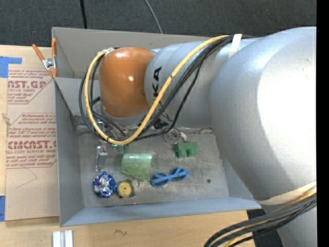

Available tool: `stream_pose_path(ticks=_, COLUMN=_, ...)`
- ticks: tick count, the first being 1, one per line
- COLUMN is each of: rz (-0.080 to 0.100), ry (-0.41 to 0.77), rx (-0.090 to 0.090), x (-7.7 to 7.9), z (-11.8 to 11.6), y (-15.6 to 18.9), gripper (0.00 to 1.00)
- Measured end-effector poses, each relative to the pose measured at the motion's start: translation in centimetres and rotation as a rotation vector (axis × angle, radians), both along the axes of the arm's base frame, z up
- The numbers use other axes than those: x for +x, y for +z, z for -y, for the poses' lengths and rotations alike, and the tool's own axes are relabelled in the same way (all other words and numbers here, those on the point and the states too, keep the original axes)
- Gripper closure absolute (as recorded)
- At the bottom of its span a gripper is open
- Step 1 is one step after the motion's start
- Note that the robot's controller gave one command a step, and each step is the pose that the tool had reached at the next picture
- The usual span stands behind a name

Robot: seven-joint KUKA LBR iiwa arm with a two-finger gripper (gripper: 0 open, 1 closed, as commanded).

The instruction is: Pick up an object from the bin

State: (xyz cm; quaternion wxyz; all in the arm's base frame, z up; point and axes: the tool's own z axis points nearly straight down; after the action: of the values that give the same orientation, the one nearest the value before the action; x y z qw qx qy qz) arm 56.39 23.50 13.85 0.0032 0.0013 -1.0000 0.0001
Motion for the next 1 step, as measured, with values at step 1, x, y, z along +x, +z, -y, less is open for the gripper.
stream_pose_path(ticks=1, rz=0.023, ry=-0.237, rx=0.014, x=-6.53, z=4.85, y=-6.07, gripper=0.0)
